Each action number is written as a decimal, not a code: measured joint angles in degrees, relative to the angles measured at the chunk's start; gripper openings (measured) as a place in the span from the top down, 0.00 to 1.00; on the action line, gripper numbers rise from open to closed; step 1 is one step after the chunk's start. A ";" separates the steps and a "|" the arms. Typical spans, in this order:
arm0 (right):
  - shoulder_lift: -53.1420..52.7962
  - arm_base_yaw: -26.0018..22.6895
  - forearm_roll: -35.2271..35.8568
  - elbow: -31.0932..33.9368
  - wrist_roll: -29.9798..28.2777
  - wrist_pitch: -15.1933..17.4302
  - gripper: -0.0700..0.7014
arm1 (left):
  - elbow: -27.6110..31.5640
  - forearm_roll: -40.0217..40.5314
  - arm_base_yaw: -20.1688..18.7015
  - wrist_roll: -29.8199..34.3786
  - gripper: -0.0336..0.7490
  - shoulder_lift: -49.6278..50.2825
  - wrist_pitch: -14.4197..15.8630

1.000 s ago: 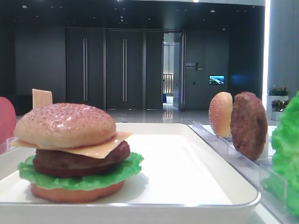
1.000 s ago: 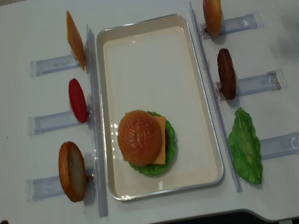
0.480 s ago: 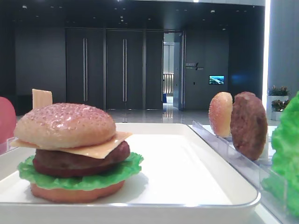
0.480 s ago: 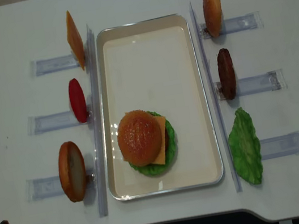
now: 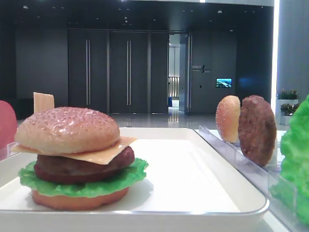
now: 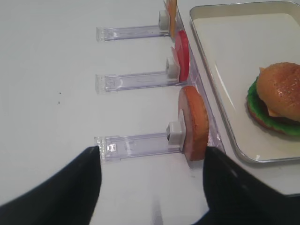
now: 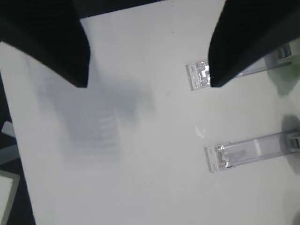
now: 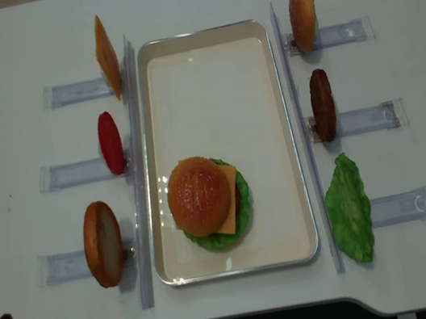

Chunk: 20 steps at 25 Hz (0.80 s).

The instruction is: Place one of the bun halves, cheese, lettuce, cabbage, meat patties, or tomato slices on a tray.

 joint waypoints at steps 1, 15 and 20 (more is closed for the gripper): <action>-2.85 0.00 0.00 0.56 0.00 0.04 0.26 | 0.00 0.00 0.00 0.00 0.30 0.00 0.00; -33.84 0.00 0.11 1.94 -0.73 0.01 0.26 | 0.00 0.00 0.00 0.00 0.30 0.00 0.00; -40.31 0.68 0.16 9.60 -0.70 -0.11 0.26 | 0.00 0.00 0.00 0.00 0.30 0.00 0.00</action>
